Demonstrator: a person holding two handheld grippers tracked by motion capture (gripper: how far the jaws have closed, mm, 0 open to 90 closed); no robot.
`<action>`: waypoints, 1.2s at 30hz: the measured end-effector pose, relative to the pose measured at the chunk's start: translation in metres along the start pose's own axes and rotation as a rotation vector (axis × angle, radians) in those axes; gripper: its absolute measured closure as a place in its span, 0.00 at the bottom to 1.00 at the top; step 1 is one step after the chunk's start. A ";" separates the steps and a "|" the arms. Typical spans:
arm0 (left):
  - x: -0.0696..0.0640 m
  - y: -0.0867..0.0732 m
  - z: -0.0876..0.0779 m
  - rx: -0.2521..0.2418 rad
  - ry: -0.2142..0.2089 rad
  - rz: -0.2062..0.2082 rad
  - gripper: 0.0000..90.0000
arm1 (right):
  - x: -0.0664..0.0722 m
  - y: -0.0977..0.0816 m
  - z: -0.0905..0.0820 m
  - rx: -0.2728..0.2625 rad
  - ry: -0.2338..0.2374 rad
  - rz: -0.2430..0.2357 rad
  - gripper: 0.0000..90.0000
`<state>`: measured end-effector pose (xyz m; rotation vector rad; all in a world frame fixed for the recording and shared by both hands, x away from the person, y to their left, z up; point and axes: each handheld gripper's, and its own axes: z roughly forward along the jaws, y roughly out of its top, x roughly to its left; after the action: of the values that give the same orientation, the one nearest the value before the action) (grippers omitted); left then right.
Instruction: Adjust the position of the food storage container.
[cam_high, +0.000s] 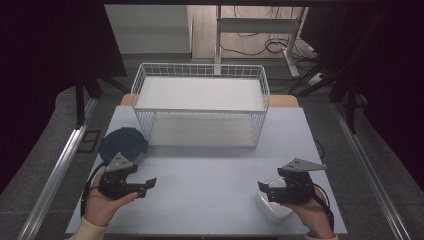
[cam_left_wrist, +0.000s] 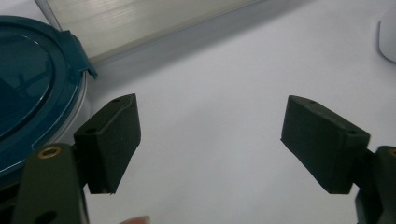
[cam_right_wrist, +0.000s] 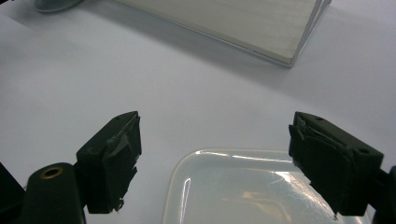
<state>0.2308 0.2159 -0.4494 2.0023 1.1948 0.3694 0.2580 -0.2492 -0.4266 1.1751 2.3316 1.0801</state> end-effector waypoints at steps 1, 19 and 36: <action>0.000 0.001 0.000 0.001 0.002 0.002 0.23 | 0.000 0.000 0.000 0.001 0.000 0.000 0.19; 0.074 0.044 -0.022 -0.027 0.058 -0.063 0.32 | -0.001 0.000 -0.007 -0.009 -0.018 -0.001 0.19; 0.156 0.069 0.005 0.055 0.128 -0.119 0.60 | 0.000 0.000 -0.006 -0.007 -0.018 -0.002 0.19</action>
<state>0.3577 0.3272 -0.4224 1.9676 1.4100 0.4140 0.2545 -0.2520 -0.4231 1.1746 2.3132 1.0723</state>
